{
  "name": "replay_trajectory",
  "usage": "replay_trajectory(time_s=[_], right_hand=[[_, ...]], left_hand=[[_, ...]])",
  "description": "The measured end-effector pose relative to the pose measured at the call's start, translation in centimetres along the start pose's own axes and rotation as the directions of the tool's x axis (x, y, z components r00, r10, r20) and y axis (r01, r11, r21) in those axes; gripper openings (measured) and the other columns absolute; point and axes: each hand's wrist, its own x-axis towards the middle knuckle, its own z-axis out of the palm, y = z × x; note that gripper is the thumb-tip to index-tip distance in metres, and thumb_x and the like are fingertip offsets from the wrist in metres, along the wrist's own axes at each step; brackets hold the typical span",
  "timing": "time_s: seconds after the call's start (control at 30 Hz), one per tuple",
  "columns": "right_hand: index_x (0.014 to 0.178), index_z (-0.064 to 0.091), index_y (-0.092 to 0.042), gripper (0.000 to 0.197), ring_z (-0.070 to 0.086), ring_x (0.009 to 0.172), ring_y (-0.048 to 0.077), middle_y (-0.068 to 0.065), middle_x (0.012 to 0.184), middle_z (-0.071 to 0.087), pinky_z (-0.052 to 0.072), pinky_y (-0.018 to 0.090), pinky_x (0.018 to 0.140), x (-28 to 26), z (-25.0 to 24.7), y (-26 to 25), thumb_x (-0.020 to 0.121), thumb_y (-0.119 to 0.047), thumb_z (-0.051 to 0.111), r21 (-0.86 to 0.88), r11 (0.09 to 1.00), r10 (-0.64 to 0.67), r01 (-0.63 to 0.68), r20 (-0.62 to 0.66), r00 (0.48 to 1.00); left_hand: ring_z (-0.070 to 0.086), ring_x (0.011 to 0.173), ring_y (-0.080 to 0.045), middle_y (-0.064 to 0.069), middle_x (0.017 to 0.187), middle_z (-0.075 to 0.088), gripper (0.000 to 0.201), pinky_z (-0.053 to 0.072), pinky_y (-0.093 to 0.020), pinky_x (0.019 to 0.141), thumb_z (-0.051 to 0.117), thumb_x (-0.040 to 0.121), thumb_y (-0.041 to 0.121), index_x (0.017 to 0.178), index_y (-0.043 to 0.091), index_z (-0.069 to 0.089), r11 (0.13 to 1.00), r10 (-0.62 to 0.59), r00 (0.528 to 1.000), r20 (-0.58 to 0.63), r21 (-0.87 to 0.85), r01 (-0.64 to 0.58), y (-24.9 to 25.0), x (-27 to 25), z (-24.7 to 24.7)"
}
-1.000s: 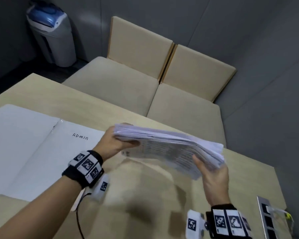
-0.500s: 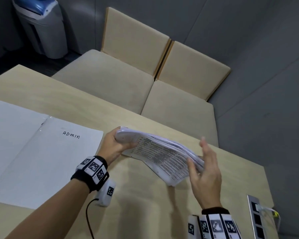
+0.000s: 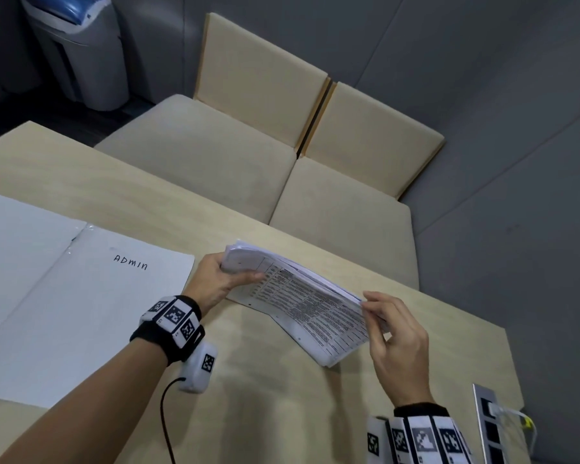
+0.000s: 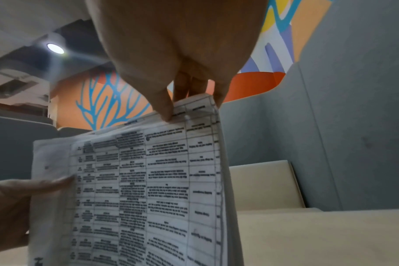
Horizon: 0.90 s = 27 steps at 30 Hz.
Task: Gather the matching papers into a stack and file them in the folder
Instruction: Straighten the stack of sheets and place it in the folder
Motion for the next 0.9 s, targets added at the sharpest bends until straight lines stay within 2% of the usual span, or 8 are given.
replay_trajectory(time_s=[0.1,0.27,0.4,0.5,0.57,0.67,0.73,0.9], right_hand=[[0.097,0.077,-0.009,0.011,0.070,0.097,0.017,-0.002,0.114,0.070,0.059,0.043,0.077,-0.4,0.5,0.8,0.090,-0.011,0.068,-0.031,0.999,0.033,-0.033,-0.005,0.999],[0.149,0.043,-0.019,0.071,0.053,0.125,0.013,-0.004,0.141,0.054,0.043,0.034,0.104,-0.3,0.5,0.5,0.087,-0.027,0.074,-0.083,0.985,0.150,-0.148,0.016,0.989],[0.158,0.011,-0.032,0.114,0.034,0.144,0.008,-0.010,0.158,0.034,0.030,0.034,0.117,0.7,0.1,2.0,0.073,-0.024,0.086,0.291,0.757,0.576,-0.584,0.123,0.808],[0.151,0.037,-0.023,0.095,0.054,0.133,0.021,0.002,0.145,0.056,0.045,0.034,0.106,1.3,0.8,2.9,0.069,-0.009,0.083,0.592,0.469,0.568,-0.655,0.366,0.737],[0.129,0.064,-0.011,0.059,0.067,0.117,0.026,0.005,0.120,0.074,0.054,0.031,0.095,1.6,1.2,2.1,0.072,-0.005,0.079,0.632,0.478,0.527,-0.610,0.349,0.775],[0.113,0.072,-0.014,0.034,0.074,0.101,0.014,0.001,0.105,0.079,0.057,0.024,0.086,1.7,1.7,0.4,0.082,0.001,0.073,0.711,0.483,0.535,-0.511,0.222,0.815],[0.111,0.072,-0.014,0.032,0.075,0.097,0.011,-0.002,0.101,0.080,0.058,0.018,0.078,1.1,2.6,-0.1,0.083,0.001,0.073,0.734,0.482,0.556,-0.479,0.167,0.815],[0.136,0.054,-0.024,0.069,0.071,0.107,0.015,0.001,0.120,0.071,0.057,0.023,0.089,0.3,4.2,-0.3,0.077,-0.004,0.082,0.612,0.576,0.556,-0.542,0.192,0.808]], left_hand=[[0.075,0.088,-0.018,-0.006,0.095,0.080,0.031,0.058,-0.020,0.071,0.082,0.071,0.007,0.101,0.006,0.076,1.000,-0.013,1.000,0.014,-0.016,0.013,0.1,-0.1,0.3],[0.074,0.086,-0.017,-0.004,0.093,0.079,0.022,0.059,-0.026,0.077,0.074,0.079,0.002,0.100,0.008,0.075,1.000,0.008,0.998,0.058,0.000,-0.008,0.3,-0.2,0.3],[0.075,0.093,-0.026,-0.012,0.103,0.078,0.029,0.061,-0.028,0.074,0.070,0.081,0.001,0.110,0.001,0.070,0.999,-0.023,0.993,0.117,-0.041,0.028,1.2,-0.3,-0.5],[0.072,0.102,-0.031,-0.016,0.111,0.075,0.036,0.060,-0.032,0.083,0.070,0.081,0.001,0.116,-0.002,0.067,0.999,-0.021,0.986,0.164,-0.035,0.027,1.5,-0.4,-0.7],[0.071,0.105,-0.032,-0.014,0.113,0.074,0.039,0.059,-0.039,0.088,0.072,0.082,0.012,0.120,0.003,0.065,1.000,-0.002,0.988,0.154,-0.025,0.006,1.6,-0.6,-0.6],[0.069,0.110,-0.024,-0.007,0.119,0.072,0.041,0.055,-0.041,0.092,0.070,0.085,0.027,0.125,0.017,0.062,0.994,0.104,0.991,0.082,0.021,-0.106,1.7,-0.9,-0.3],[0.066,0.112,-0.024,-0.006,0.120,0.070,0.043,0.053,-0.040,0.093,0.074,0.084,0.030,0.123,0.021,0.060,0.982,0.180,0.983,0.025,0.049,-0.181,1.4,-0.9,-0.3],[0.071,0.102,-0.019,-0.005,0.112,0.073,0.062,0.059,-0.040,0.087,0.089,0.065,0.027,0.118,0.017,0.061,0.986,0.144,0.984,-0.107,0.098,-0.133,0.4,-0.5,-0.3]])
